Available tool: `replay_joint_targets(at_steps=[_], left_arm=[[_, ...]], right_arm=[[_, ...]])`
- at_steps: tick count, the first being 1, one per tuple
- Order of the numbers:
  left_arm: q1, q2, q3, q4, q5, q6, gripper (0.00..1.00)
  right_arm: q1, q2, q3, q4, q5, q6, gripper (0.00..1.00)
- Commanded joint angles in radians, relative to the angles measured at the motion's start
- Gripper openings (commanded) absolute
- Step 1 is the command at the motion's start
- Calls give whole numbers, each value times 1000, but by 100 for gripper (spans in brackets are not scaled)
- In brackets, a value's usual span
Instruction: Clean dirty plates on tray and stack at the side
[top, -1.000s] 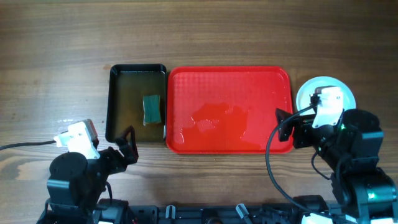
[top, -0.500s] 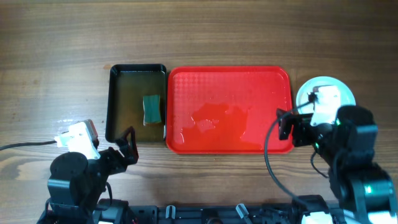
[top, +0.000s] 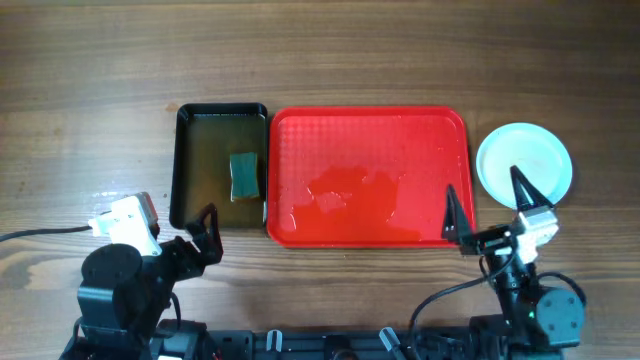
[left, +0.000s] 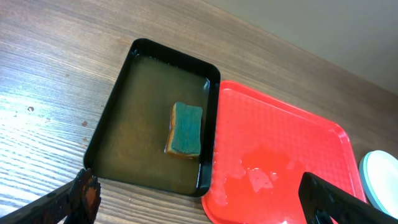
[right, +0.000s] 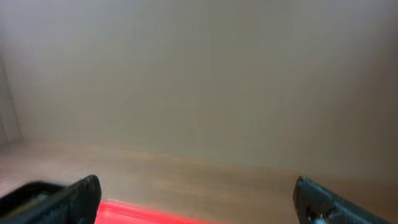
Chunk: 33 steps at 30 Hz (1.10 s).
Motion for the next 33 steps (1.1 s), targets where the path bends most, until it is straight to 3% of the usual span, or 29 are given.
replay_joint_targets(at_steps=[1,6,9,16,33], left_arm=[[3,-3,-2,2,-13,2,100],[3,-3,-2,2,-13,2,100],[3,-3,-2,2,-13,2,100],[3,-3,-2,2,-13,2,100],[3,-3,-2,2,-13,2,100]], right_arm=[[3,-37,-107,130,-20,-9,99],[4,-37,-190,240,24,-16,99],[4,-37,-190,262,15,-125,99],[4,-37,-190,-24,-6,-82,99],[4,-35,-189,-30,-8,-57,99]])
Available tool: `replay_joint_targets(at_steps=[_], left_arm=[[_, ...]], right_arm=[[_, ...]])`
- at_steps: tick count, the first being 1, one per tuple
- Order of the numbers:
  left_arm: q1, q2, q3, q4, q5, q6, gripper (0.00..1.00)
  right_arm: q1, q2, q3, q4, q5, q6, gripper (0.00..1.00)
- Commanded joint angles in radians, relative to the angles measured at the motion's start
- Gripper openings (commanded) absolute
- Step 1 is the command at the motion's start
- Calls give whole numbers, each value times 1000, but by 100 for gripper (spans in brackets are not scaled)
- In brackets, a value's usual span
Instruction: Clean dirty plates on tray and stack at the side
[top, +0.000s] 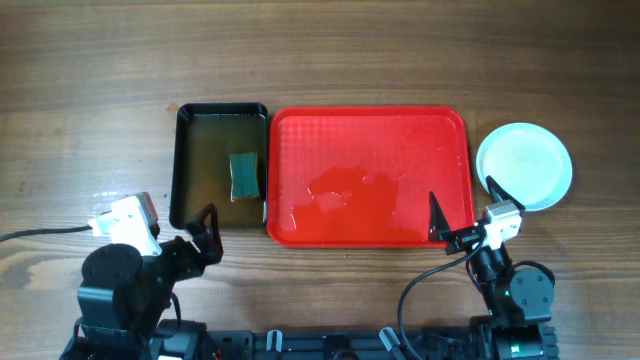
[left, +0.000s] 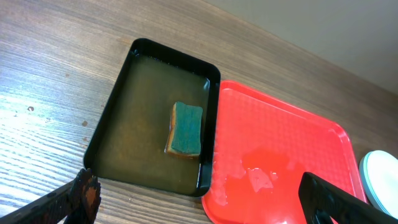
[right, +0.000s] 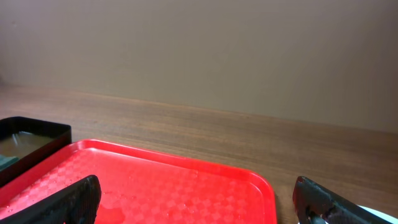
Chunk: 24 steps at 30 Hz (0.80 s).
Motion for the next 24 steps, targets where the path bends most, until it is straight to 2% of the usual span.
replay_joint_targets(at_steps=[1,16,18,21,24], left_arm=[[3,-3,-2,2,-13,2,100],[4,-3,-2,0,-13,2,100],[22,-14,-9,-29,-37,29,100],[44,-88,-108,24,-36,62,100],[51,-196,-288,197,-35,62,100]], right_arm=[[4,-10,-1,0,-9,11,100],[4,-10,-1,0,-9,12,99],[4,-10,-1,0,-9,11,99],[4,-10,-1,0,-9,12,100],[4,-10,-1,0,-9,11,100]])
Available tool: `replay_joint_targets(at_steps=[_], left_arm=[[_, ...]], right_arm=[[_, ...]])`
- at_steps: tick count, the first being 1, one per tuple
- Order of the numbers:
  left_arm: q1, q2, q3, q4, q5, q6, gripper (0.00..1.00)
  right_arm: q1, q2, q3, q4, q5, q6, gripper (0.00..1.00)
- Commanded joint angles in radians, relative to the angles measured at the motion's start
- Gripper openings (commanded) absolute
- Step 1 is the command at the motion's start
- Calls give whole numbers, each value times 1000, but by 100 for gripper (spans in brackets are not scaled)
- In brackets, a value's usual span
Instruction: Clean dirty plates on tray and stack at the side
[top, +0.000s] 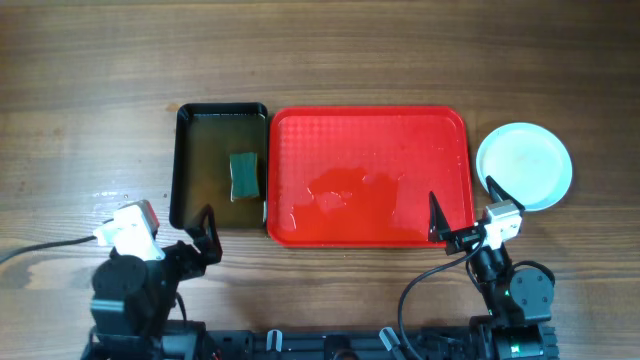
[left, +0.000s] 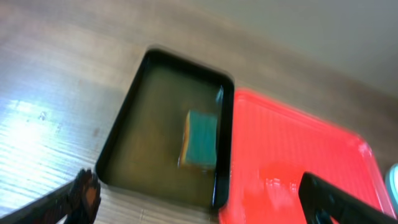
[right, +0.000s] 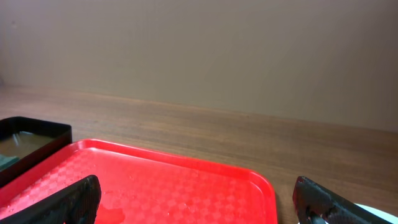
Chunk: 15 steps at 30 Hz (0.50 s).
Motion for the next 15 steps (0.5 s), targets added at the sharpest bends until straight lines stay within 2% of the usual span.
replay_joint_targets(at_steps=[1,6,11,12,15], left_arm=[[10,-138,-236,218,-5,25,100],[10,-271,-474,567,5,26,100],[11,-310,-618,905,25,182,100],[10,-310,-646,951,29,188,100],[10,-310,-649,873,43,206,100]], right_arm=[[4,-9,-1,3,-9,9,99],[4,-9,-1,3,-9,8,100],[4,-9,-1,3,-9,8,100],[4,-9,-1,3,-9,8,100],[4,-9,-1,3,-9,8,99]])
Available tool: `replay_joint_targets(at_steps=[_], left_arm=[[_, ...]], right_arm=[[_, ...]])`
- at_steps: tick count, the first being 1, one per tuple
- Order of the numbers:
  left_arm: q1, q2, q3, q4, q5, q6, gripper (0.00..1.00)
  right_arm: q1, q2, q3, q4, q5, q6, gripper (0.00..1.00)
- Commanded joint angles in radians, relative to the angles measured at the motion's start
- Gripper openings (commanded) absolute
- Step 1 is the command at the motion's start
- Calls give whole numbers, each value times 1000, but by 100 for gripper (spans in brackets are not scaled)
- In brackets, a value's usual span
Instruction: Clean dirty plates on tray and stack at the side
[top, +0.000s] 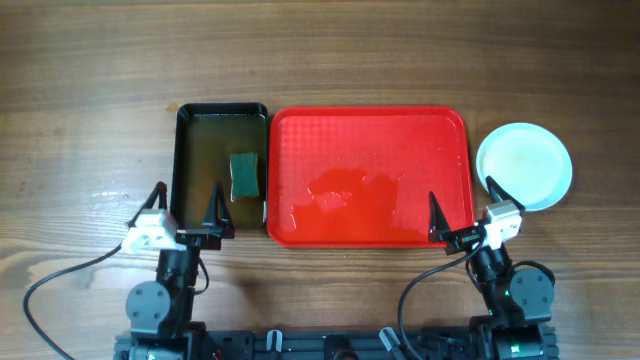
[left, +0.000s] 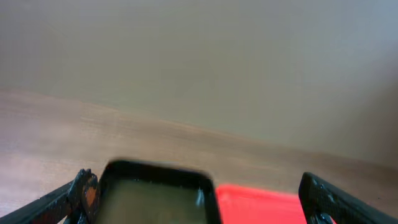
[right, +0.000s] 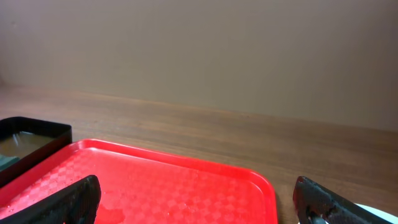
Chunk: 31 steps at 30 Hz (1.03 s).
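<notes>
The red tray (top: 400, 135) holds only a puddle of water (top: 345, 190); no plate lies on it. A white plate (top: 524, 166) rests on the table right of the tray. My left gripper (top: 190, 205) stands open at the near edge of the black tub (top: 190, 150), looking level over it (left: 199, 193). My right gripper (top: 461, 200) is open and empty at the tray's near right corner, facing across the tray (right: 196, 193).
The black tub (left: 155, 186) is filled with murky water, and a green sponge (top: 243, 176) lies in it beside the tray. Bare wooden table (top: 90, 120) surrounds everything. A grey wall stands behind the table in both wrist views.
My left arm has moved right and now sits squarely before the tub, its camera looking level instead of down into the tub. The right arm, tray, plate and sponge are unchanged.
First my right gripper stood near the plate's front edge, its camera on the wall, with the left arm at the front left. Then the right gripper sat lower at the tray's near right corner. The left wrist view blurred, and that arm now fronts the tub.
</notes>
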Motion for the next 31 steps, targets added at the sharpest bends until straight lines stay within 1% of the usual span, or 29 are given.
replay_joint_targets(at_steps=[1,2,31], left_arm=[[8,-10,-20,-77,24,56,100],[8,-10,-20,-138,26,56,100],[8,-9,-20,-134,27,56,100]], right_arm=[[4,-9,-1,3,-9,8,99],[4,-9,-1,3,-9,8,100],[4,-9,-1,3,-9,8,99]])
